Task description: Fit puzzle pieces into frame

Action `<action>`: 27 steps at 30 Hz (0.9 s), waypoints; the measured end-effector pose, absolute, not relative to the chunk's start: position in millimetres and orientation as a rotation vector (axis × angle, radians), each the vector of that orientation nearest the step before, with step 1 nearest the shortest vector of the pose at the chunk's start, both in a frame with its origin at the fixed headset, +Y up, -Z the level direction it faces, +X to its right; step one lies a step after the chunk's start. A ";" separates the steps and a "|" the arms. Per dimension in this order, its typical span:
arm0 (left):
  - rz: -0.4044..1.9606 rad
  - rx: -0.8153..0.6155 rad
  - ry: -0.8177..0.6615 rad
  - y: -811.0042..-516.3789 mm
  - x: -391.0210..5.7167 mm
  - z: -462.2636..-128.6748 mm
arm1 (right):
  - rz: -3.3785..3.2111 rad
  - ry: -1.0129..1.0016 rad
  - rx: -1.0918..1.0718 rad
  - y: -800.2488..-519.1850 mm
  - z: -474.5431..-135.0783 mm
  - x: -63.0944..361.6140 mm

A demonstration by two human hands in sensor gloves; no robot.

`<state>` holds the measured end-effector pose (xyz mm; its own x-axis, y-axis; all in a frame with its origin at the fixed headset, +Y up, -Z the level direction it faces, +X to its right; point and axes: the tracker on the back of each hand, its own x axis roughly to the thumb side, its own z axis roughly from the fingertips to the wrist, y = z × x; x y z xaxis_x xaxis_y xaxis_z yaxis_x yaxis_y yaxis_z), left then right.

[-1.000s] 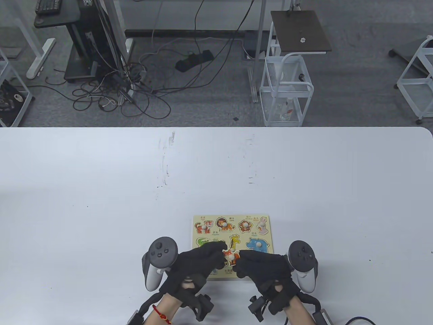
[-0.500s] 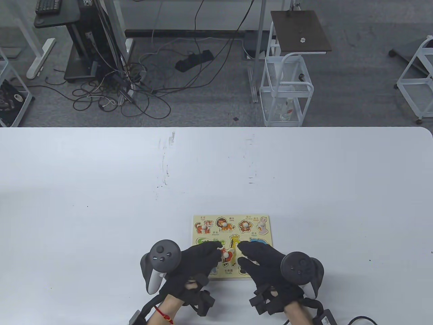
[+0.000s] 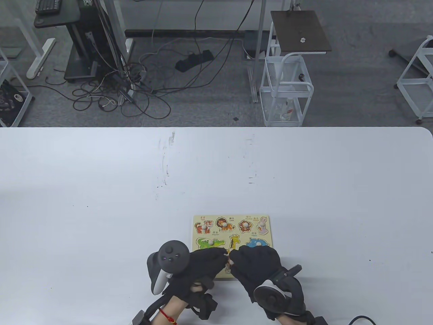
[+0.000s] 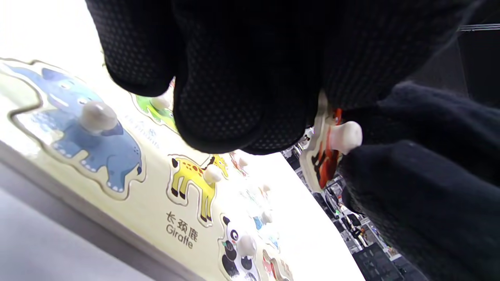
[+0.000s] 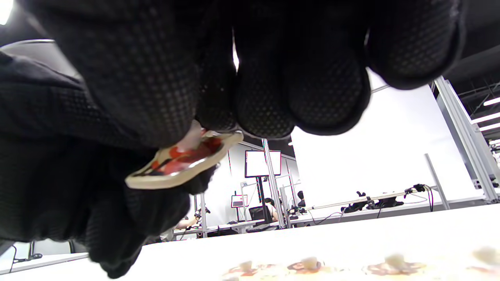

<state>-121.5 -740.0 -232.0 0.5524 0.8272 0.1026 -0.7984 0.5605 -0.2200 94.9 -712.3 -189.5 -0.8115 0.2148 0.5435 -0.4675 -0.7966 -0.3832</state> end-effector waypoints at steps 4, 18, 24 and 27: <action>1.017 -0.227 -0.212 -744.0 -118.7 -232.9 | 2.567 -0.709 0.692 -713.7 -189.4 94.0; 0.960 -0.266 -0.313 -742.2 -108.9 -233.1 | 2.500 -0.645 0.702 -713.3 -191.6 96.1; 0.841 -0.137 -0.345 -732.5 -110.9 -230.3 | 2.508 -0.626 0.632 -709.3 -195.7 106.4; 0.733 -0.018 -0.316 -725.7 -119.2 -230.0 | 2.552 -0.613 0.586 -707.0 -198.9 114.6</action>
<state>-119.2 -725.7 -230.0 0.6984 0.6599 0.2770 -0.6546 0.7455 -0.1253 114.6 -707.0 -198.9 -0.8090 0.3205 0.4928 -0.5095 -0.8005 -0.3157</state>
